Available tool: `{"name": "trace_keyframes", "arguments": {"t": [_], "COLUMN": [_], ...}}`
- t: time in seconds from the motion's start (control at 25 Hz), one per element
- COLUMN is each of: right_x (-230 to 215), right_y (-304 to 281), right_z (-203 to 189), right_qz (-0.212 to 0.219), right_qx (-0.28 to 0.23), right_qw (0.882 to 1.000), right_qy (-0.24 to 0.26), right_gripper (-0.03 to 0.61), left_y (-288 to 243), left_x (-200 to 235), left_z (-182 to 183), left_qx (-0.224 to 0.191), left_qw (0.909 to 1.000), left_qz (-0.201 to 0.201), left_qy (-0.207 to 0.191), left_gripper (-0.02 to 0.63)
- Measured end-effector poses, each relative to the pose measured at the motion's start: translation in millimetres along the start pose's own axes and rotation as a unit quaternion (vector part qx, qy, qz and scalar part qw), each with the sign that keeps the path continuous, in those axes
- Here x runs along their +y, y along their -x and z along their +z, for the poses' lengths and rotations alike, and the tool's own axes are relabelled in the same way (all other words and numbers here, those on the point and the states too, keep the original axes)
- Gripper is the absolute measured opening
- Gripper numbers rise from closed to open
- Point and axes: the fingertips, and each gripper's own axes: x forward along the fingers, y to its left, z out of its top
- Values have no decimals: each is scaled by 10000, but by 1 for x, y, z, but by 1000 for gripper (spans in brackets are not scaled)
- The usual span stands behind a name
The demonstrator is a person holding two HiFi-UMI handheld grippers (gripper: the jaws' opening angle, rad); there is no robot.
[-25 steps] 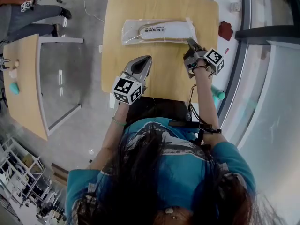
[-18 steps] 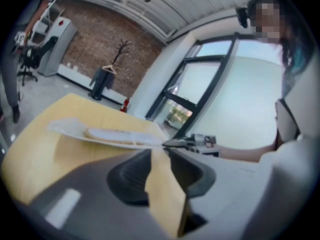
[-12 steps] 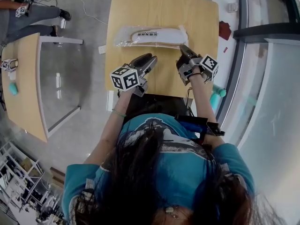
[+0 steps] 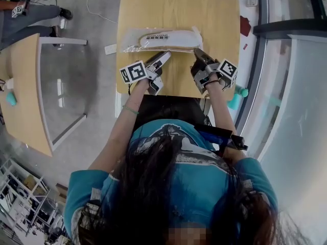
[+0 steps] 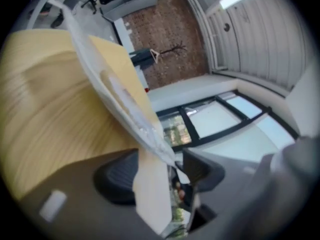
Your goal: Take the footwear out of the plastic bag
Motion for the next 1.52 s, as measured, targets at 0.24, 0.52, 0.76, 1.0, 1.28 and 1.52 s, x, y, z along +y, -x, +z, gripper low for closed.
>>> {"name": "trace_keyframes", "arguments": {"t": [0.24,0.52,0.76,1.0,1.28,1.52], "right_x": [2,13,20,31,58,81], "right_y": [9,16,19,19,28,40], "right_z": [-19,-43,-64,-76,-92,-46], "right_qz": [28,301,398,495,998,1011], "right_qx": [54,354,625,1436,1923,1225], "right_qw": [10000,9985,9942,9655,9410,9281], "right_qy": [18,282,782,2113,2601,3369], "right_gripper": [26,25,26,43,67,67], "left_y": [-8,-9,-6,-5,17,30], "left_x": [7,14,11,7,1,-13], "left_z": [9,13,17,31,49,61], "left_qx": [-147,-443,-546,-578,-794,-822], "left_qw": [9987,9912,9882,9867,9818,9791], "left_qz": [-135,-236,-474,-889,-1206,-1714], "left_qy": [473,1225,1352,1228,1230,727], "left_gripper": [273,273,228,162,137,137]}}
